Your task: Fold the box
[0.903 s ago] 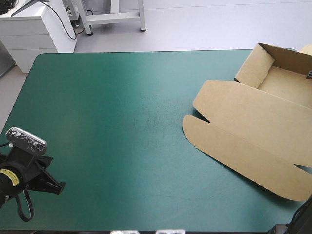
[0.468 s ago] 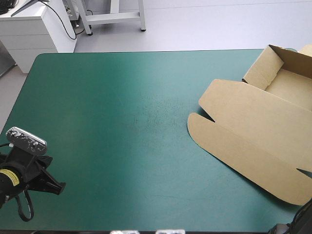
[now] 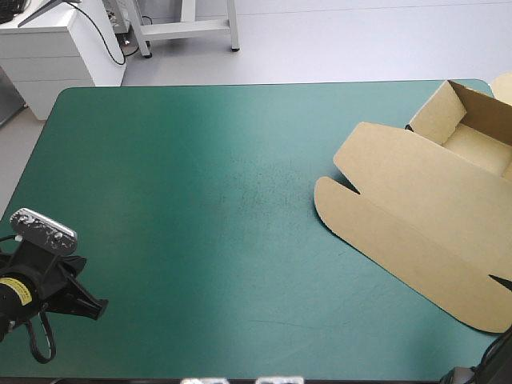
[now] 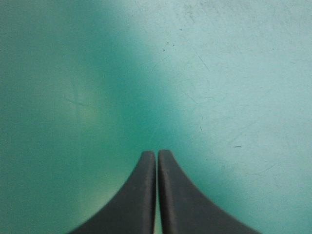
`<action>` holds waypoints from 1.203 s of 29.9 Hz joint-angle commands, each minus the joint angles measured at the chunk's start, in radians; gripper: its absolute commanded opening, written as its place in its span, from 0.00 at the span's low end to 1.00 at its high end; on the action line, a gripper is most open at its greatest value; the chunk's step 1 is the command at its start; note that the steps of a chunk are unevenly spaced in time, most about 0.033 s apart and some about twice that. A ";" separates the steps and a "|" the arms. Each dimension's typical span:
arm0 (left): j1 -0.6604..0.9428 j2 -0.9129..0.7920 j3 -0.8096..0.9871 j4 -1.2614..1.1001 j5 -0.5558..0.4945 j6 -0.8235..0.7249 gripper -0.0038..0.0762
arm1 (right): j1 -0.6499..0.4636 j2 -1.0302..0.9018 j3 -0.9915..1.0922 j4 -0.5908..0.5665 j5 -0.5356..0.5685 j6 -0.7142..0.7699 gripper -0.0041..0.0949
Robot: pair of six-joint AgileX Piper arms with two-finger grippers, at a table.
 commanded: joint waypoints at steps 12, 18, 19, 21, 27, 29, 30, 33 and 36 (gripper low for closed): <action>-0.001 0.002 -0.020 0.006 0.040 -0.004 0.04 | -0.002 -0.201 -0.031 0.223 0.003 -0.087 0.03; -0.001 0.002 -0.020 0.000 0.040 -0.009 0.04 | 0.044 -0.250 -0.031 0.259 0.001 -0.107 0.03; -0.001 0.002 -0.020 0.000 0.040 -0.007 0.04 | 0.057 -0.260 -0.031 0.259 0.001 -0.107 0.03; -0.001 0.002 -0.020 0.000 0.040 -0.009 0.04 | 0.087 -0.272 -0.029 0.272 0.001 -0.107 0.03; -0.001 0.002 -0.020 -0.005 0.034 -0.044 0.04 | 0.252 -0.310 -0.029 0.272 0.001 -0.165 0.03; -0.001 0.002 -0.020 -0.005 0.032 -0.078 0.04 | 0.323 -0.318 -0.029 0.235 0.001 -0.172 0.03; -0.001 0.002 -0.020 -0.005 0.034 -0.083 0.04 | 0.358 -0.324 -0.029 0.219 0.001 -0.172 0.03; -0.001 0.001 -0.020 -0.005 0.032 -0.085 0.04 | 0.461 -0.344 -0.029 0.174 0.003 -0.176 0.03; -0.001 -0.011 -0.020 -0.009 0.024 -0.085 0.04 | 0.559 -0.379 -0.017 0.136 0.003 -0.197 0.03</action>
